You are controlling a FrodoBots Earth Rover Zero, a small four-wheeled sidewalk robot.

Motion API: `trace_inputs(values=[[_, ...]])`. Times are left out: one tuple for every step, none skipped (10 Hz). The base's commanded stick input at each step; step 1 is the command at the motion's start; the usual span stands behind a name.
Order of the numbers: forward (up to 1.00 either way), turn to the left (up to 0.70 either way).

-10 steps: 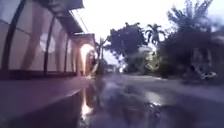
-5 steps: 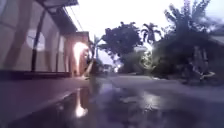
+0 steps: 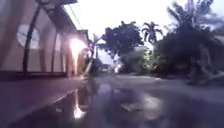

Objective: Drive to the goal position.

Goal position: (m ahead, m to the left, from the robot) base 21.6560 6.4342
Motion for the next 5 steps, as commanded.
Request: trace_inputs(values=[[0.7, -0.14], [0.7, -0.35], [0.7, -0.35], [0.7, -0.35], [0.7, -0.35]])
